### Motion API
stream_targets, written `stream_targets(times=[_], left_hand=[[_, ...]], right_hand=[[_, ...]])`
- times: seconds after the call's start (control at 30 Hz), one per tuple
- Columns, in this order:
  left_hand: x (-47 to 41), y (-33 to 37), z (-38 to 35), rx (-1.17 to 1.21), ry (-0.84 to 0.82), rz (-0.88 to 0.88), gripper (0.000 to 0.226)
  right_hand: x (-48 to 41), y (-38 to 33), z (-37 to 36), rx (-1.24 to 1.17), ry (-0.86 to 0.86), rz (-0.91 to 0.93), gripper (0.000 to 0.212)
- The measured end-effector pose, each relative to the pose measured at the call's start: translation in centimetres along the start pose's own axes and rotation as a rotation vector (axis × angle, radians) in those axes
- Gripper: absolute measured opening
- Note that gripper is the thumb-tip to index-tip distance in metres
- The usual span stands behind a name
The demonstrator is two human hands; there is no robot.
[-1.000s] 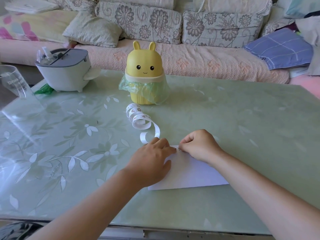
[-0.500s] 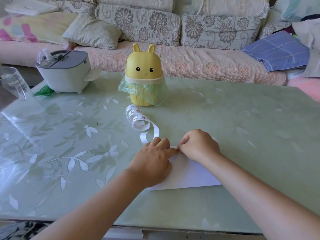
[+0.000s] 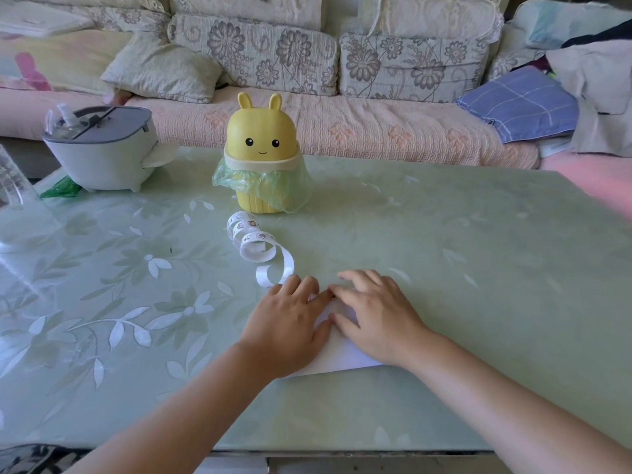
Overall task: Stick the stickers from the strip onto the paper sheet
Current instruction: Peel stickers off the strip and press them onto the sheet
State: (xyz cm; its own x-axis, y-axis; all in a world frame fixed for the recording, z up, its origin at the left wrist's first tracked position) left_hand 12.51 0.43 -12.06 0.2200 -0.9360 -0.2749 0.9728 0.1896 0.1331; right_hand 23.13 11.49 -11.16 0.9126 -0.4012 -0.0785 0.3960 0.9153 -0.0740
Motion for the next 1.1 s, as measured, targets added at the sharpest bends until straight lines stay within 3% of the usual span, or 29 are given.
stream_targets(times=[0.13, 0.3, 0.57, 0.73, 0.87, 0.93, 1.07, 1.1], left_hand=[[0.3, 0.1, -0.1, -0.025, 0.006, -0.007, 0.05], [0.5, 0.2, -0.2, -0.019, -0.011, -0.004, 0.052], [0.9, 0.1, 0.1, 0.03, 0.004, -0.027, 0.046], [0.7, -0.2, 0.2, 0.088, 0.013, 0.02, 0.044], [0.9, -0.6, 0.2, 0.117, -0.016, 0.029, 0.046], [0.9, -0.9, 0.2, 0.18, -0.029, 0.04, 0.047], [0.3, -2.0, 2.0, 0.296, 0.131, 0.018, 0.019], [0.1, -2.4, 2.8, 0.297, 0.182, 0.012, 0.02]], right_hand=[[1.1, 0.0, -0.8, 0.004, -0.166, 0.048, 0.091], [1.5, 0.4, -0.8, -0.023, -0.18, 0.076, 0.092], [1.2, 0.7, -0.8, -0.129, -0.141, 0.047, 0.06], [1.4, 0.6, -0.3, -0.072, -0.162, 0.042, 0.057], [1.2, 1.2, 0.4, 0.001, -0.129, -0.029, 0.074], [1.0, 1.4, 0.9, 0.0, -0.117, -0.047, 0.067], [-0.2, 1.0, 1.7, -0.032, -0.054, -0.053, 0.043], [-0.6, 0.6, 1.8, -0.059, -0.04, -0.056, 0.039]])
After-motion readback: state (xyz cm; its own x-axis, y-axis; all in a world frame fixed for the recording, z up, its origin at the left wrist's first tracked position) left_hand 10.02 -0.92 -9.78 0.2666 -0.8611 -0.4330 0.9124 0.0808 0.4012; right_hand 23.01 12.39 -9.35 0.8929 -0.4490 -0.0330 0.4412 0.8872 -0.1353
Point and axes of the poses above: each hand's wrist, its own x-axis away from the middle knuckle, its own z-axis out of the back of the hand, y = z × x, the point moved 4 cm from there along -x, towards the middle knuckle, and after that the axes turned 4 degrees about x, right-handed, at the moved point
